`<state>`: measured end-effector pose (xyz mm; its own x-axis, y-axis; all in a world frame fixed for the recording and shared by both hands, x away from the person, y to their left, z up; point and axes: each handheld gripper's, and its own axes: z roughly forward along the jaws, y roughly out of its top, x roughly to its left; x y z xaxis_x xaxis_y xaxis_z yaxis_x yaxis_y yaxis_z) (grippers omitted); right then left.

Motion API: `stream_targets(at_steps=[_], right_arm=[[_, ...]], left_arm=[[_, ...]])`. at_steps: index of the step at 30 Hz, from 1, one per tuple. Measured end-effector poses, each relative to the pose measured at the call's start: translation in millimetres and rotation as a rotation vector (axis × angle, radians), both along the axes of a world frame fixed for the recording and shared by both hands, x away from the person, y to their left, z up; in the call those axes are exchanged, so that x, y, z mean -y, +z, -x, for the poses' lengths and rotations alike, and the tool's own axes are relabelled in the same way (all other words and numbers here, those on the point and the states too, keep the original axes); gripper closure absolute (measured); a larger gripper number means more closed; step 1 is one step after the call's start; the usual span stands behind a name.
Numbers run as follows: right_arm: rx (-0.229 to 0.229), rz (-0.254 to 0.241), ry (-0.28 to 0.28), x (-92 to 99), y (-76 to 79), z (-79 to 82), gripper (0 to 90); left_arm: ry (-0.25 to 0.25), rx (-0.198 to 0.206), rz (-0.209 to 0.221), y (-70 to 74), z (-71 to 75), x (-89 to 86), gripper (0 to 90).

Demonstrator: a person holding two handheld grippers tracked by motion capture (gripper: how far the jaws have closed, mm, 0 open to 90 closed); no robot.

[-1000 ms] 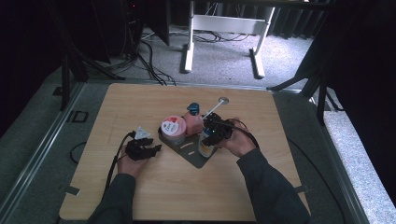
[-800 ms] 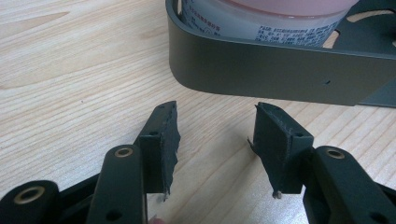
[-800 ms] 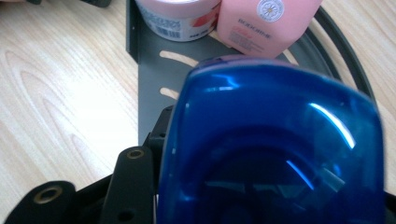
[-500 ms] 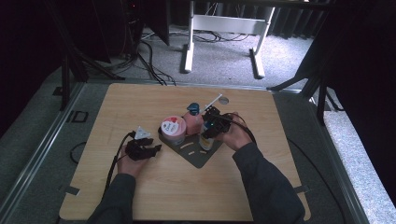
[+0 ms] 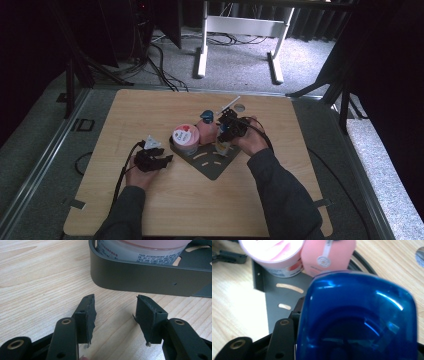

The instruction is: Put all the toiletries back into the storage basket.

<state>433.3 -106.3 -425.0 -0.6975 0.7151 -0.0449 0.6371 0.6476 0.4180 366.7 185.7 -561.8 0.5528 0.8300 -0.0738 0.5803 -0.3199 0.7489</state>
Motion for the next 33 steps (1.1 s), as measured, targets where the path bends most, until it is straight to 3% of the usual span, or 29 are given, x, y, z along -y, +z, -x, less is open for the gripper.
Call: stream_targets(at_steps=[18,33], right_arm=[[0.019,-0.004,-0.063,6.2,2.2,-20.1,54.8],[0.088,-0.008,-0.096,2.4,0.1,-26.9,55.0]], left_arm=[[0.0,0.0,-0.001,0.0,0.1,0.1,50.1],[0.0,0.001,-0.001,0.1,0.0,-0.1,50.1]])
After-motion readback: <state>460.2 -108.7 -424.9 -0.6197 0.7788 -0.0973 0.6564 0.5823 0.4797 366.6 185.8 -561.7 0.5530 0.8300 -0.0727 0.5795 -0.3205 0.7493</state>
